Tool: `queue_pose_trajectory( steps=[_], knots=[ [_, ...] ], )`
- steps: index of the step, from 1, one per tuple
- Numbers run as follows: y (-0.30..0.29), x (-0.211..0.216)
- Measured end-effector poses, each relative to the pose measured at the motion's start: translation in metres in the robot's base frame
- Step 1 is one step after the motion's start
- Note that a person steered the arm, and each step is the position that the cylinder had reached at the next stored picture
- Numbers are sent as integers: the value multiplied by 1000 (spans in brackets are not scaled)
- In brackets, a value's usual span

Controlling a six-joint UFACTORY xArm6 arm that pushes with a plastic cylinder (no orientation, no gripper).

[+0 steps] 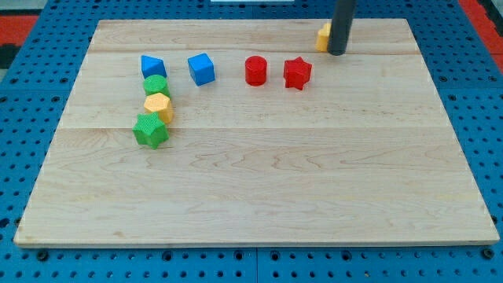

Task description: Move your arm to the left of the green star

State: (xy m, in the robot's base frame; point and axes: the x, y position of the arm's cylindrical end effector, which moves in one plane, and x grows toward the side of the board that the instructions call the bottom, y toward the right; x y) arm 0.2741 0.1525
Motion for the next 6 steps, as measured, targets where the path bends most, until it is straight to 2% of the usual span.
queue_pose_trajectory(
  steps=[1, 2, 3, 4, 5, 6],
  knots=[
    [27, 11],
    [29, 104],
    [-45, 198],
    [-155, 268],
    [-298, 297],
    [-376, 244]
  ],
)
